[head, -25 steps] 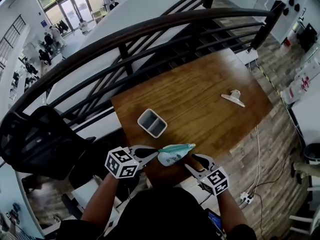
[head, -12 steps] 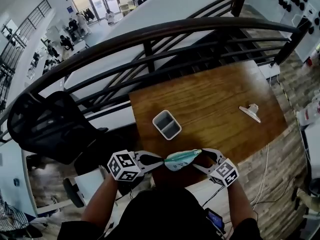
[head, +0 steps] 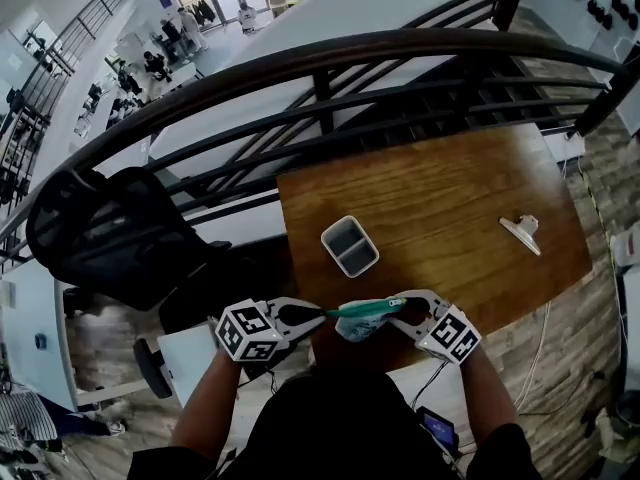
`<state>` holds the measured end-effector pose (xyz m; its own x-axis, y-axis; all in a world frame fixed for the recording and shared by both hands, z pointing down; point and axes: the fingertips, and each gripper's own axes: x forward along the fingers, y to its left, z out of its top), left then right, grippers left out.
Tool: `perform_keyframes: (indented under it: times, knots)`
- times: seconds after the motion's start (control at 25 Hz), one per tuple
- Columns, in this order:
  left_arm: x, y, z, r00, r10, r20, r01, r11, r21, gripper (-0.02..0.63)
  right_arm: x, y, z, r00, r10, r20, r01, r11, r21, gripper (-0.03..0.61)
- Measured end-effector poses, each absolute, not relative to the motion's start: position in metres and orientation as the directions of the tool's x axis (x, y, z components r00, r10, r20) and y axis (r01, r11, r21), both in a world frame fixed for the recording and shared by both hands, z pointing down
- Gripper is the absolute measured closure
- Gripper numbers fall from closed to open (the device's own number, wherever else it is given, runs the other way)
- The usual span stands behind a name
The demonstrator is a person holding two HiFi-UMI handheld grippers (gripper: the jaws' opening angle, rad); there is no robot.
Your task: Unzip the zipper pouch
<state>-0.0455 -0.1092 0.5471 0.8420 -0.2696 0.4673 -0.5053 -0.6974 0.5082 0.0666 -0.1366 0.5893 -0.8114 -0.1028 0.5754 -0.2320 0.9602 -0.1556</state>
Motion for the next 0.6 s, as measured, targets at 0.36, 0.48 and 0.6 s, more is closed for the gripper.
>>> perform_keyframes:
  times: [0.36,0.48,0.6]
  knots:
    - [-0.049,-0.143,0.54,0.811,-0.369,0.453,-0.568,-0.68,0.464,0.586,0.072,-0.123,0.548,-0.855,-0.218,0.472,-0.326,0.932,-0.16,0.548]
    - [-0.045,-0.152,0.539,0.813,-0.352,0.464,-0.557,-0.701,0.445,0.586,0.075,-0.119,0.54,-0.838,-0.291,0.461,-0.381,0.918,-0.113,0.548]
    - [-0.039,-0.156,0.544,0.814,-0.316,0.487,-0.542,-0.714,0.442,0.586,0.079,-0.12,0.538,-0.807,-0.379,0.453,-0.464,0.881,-0.088,0.551]
